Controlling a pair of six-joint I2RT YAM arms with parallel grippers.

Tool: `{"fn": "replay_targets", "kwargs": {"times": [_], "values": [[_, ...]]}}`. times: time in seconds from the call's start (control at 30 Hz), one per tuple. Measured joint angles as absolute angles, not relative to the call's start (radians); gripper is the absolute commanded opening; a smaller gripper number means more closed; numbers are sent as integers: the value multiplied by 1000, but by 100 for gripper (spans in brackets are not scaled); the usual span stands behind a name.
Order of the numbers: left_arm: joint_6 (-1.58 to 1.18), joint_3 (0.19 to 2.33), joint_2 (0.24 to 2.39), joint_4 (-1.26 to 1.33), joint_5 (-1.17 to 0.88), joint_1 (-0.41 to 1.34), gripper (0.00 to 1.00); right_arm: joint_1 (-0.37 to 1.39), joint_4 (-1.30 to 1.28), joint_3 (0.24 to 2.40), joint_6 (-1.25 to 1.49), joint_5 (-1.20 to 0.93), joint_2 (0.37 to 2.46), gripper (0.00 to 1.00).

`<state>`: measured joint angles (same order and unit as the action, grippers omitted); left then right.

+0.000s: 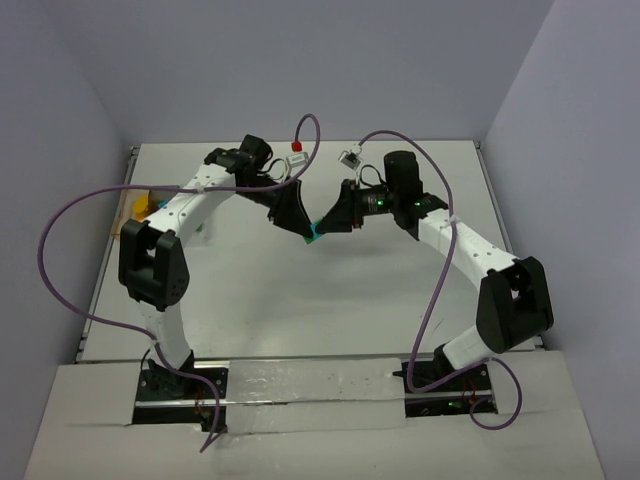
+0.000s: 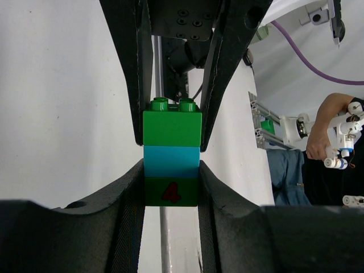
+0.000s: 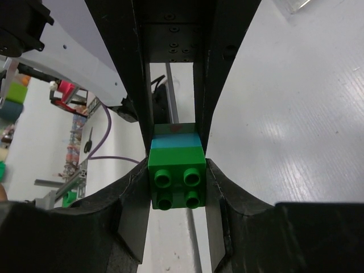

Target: Sort the legos into containers by color

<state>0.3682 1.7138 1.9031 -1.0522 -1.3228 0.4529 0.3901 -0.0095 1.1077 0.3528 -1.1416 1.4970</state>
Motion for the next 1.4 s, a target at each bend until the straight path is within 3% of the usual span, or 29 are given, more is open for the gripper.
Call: {"fn": "replay_targets", "kwargs": {"times": [0.37, 0.87, 0.97, 1.2, 1.4], "values": [[530, 1713, 1910, -1191, -1314, 439, 0, 370, 56, 1064, 405, -1181, 1484, 0], [672, 1636, 1876, -1316, -1229, 267, 0, 280, 55, 1057, 398, -1173, 1410, 0], [545, 1551, 1786, -1193, -1114, 256, 0, 280, -10, 1072, 360, -1132, 1411, 0], [255, 1329, 1527, -825, -636, 233, 0, 280, -106, 1098, 294, -1018, 1411, 0], [217, 1298, 1558, -735, -561, 228, 0, 284, -196, 1143, 230, -929, 1439, 0]]}}
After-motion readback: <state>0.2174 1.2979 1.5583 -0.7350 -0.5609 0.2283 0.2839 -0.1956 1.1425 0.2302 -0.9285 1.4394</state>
